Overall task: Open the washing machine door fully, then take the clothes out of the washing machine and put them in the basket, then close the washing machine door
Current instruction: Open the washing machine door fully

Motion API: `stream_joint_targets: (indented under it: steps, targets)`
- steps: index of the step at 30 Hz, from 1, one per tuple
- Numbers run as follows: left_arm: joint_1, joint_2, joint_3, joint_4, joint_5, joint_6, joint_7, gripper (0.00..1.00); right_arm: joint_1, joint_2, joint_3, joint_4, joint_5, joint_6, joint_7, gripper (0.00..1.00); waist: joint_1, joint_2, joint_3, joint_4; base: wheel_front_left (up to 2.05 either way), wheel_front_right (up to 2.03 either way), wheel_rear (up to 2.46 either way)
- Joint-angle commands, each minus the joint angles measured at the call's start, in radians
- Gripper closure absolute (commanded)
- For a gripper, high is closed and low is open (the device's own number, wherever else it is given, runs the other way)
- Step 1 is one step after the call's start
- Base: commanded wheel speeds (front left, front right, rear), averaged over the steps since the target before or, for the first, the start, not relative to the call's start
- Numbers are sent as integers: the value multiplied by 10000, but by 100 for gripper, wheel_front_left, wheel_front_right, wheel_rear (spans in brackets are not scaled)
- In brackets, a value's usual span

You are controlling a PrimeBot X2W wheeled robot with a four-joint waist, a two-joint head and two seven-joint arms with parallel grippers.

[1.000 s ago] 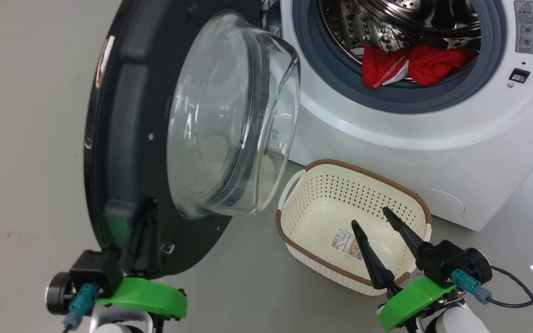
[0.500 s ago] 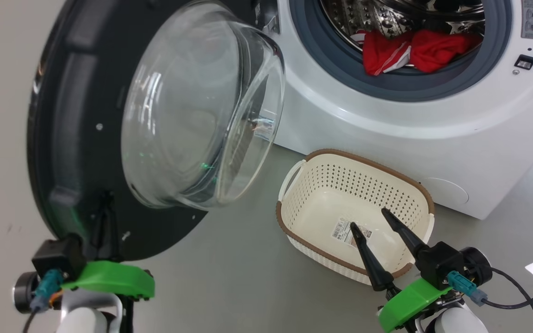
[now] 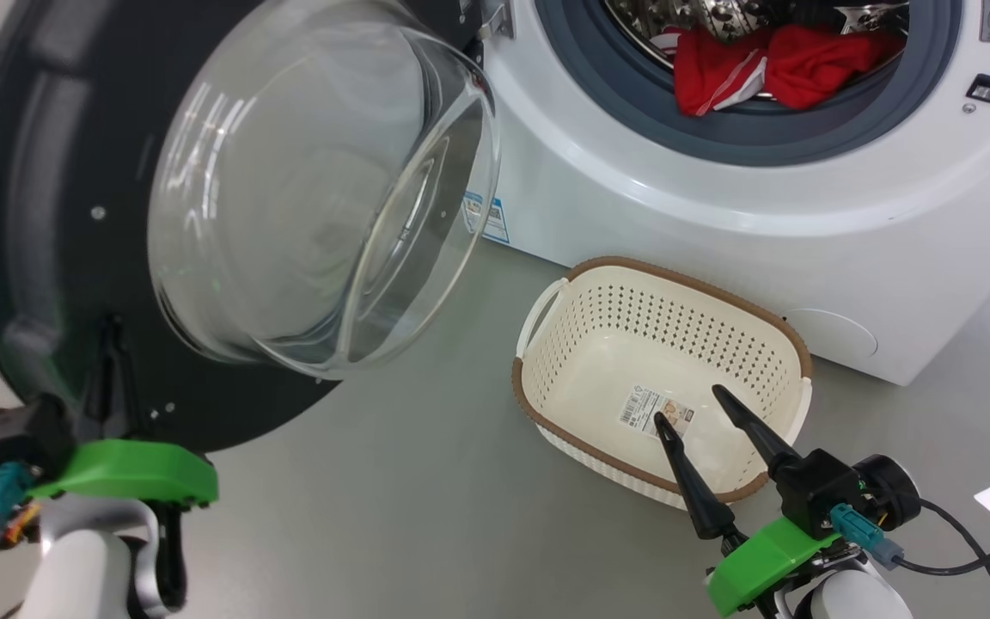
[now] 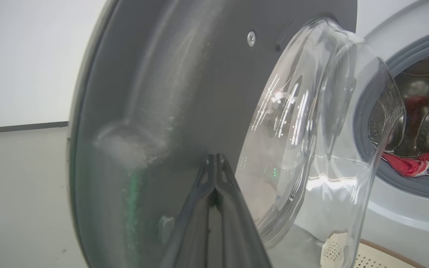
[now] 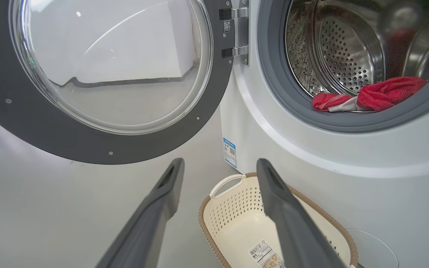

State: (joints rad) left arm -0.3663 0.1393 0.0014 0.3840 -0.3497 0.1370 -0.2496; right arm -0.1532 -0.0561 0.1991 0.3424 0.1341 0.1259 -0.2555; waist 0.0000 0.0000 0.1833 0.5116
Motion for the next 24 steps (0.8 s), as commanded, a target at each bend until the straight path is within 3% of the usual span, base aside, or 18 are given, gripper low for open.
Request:
stream_joint_targets:
  steps: [1,10,24]
  targets:
    - [-450,417,584,-143,92,6,-120,100,-334,53,144,-276,-90,48,-63,0,0,0,59,-6,0,0,0]
    - [-880,269,1675,461,543,-507,-121,100,-355,-6,114,-400,-232,48,-9,0,0,0,331,-81,0,0,0]
    - [-867,-213,2448,467,1519,-872,-122,100,-188,-63,-71,-646,-246,48,155,0,0,0,236,-135,0,0,0]
